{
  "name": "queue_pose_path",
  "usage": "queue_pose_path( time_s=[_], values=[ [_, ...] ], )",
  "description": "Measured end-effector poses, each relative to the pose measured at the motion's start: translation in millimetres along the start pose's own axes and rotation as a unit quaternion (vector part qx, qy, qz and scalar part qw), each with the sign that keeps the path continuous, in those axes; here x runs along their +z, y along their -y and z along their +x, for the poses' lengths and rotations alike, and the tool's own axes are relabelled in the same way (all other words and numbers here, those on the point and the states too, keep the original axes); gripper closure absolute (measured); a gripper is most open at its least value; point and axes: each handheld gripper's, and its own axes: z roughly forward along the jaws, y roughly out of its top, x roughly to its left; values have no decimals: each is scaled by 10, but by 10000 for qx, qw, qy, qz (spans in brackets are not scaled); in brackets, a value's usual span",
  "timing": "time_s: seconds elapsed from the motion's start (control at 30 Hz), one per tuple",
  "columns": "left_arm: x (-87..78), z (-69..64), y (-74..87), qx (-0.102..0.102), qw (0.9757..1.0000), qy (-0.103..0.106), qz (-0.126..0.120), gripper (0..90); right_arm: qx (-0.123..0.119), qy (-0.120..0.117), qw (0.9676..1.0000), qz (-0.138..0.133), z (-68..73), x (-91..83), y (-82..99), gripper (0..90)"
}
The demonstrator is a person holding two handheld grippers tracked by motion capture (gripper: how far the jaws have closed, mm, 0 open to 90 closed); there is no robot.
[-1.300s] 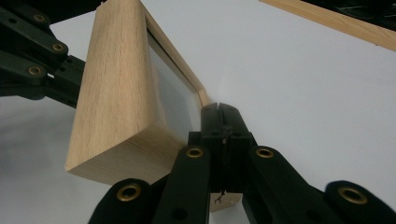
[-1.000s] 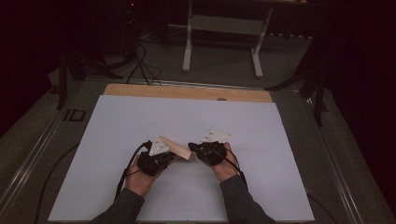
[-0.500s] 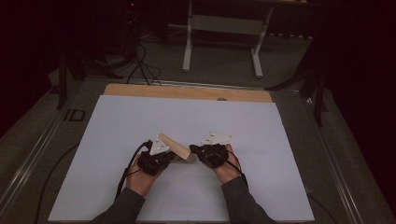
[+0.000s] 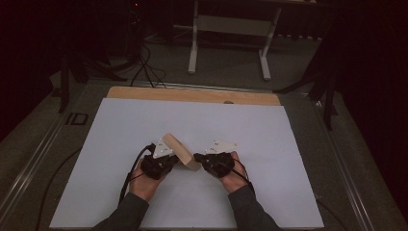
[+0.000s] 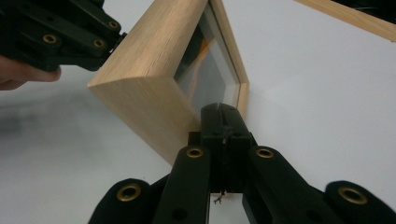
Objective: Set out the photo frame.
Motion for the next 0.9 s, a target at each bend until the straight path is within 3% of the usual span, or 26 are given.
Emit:
queue_pose_path(
  time_s=[0.9],
  values=[
    [6,121,38,-291,9996,9,-37,897,-153,-224,9996,18,202,49,-7,899]
  ],
)
